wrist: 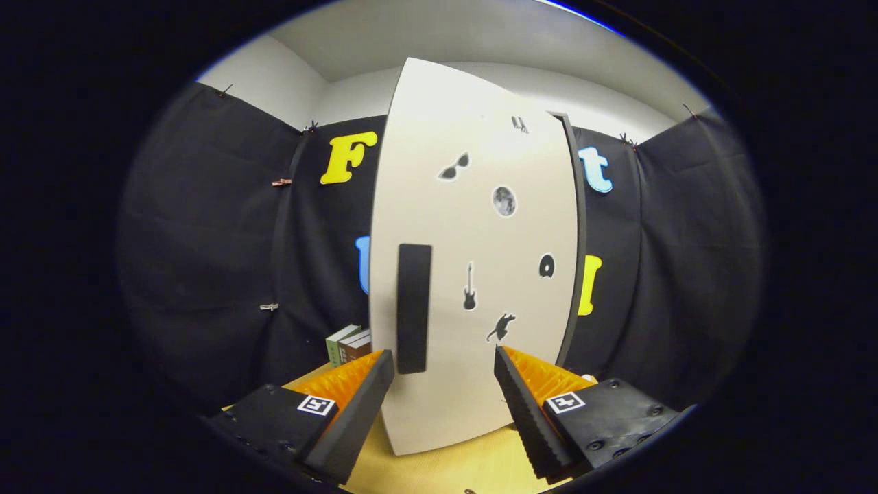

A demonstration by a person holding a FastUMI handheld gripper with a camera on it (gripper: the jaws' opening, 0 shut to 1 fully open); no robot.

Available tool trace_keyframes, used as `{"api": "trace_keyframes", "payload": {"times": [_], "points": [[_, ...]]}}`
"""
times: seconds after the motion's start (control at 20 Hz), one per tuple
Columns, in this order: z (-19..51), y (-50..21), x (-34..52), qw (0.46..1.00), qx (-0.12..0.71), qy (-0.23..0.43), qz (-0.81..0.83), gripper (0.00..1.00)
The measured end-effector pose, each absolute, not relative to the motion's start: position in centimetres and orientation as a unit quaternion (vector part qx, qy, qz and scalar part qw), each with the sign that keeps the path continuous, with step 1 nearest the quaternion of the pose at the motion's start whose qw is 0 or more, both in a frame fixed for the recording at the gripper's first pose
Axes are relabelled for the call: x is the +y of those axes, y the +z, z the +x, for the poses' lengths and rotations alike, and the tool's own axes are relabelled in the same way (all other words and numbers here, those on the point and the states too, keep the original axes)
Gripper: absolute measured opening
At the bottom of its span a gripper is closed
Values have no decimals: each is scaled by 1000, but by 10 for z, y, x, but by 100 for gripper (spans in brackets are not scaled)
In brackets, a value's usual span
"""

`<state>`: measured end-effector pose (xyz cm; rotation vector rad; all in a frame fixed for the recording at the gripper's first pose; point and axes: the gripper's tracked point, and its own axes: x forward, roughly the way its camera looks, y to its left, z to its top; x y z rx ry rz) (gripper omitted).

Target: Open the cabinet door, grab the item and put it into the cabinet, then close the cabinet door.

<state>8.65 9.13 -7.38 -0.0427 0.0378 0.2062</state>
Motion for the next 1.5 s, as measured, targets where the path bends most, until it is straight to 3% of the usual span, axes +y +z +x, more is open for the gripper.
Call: {"api": "trace_keyframes", "payload": {"times": [0.5, 1.5], "points": [[75, -63, 52, 998, 20, 55, -6, 97], [66, -41, 28, 1000, 0, 28, -4, 98]]}}
